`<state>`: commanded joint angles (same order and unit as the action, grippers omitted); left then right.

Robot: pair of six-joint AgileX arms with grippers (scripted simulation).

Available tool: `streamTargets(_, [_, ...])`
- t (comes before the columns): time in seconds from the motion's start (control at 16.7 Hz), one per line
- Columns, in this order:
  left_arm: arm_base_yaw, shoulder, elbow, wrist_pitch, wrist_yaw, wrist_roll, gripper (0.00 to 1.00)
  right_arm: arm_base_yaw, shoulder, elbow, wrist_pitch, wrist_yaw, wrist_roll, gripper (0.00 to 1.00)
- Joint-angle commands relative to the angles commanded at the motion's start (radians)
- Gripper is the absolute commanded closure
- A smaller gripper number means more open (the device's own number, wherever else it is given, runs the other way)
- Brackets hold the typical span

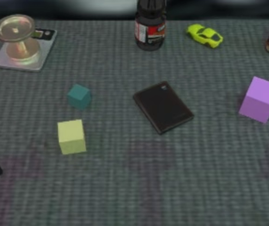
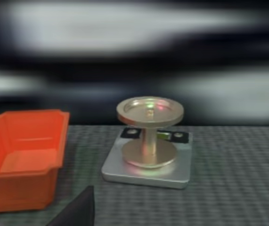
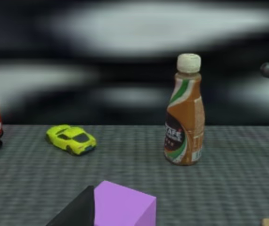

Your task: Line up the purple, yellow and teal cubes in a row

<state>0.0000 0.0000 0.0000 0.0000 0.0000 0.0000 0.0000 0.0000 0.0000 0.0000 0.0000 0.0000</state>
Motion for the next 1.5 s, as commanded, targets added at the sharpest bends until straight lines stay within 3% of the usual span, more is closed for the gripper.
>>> streamTargets(0.3, [-0.014,0.056,0.055,-0.041,0.007,0.006,0.00,0.000,0.000,0.000,0.000,0.000,0.000,0.00])
streamTargets(0.6, [-0.070,0.344,0.309,-0.250,0.028,0.033,0.00,0.000,0.000,0.000,0.000,0.000,0.000,0.00])
streamTargets(1.5, [-0.261,1.907,1.545,-1.232,0.030,0.167,0.00,0.000,0.000,0.000,0.000,0.000,0.000,0.00])
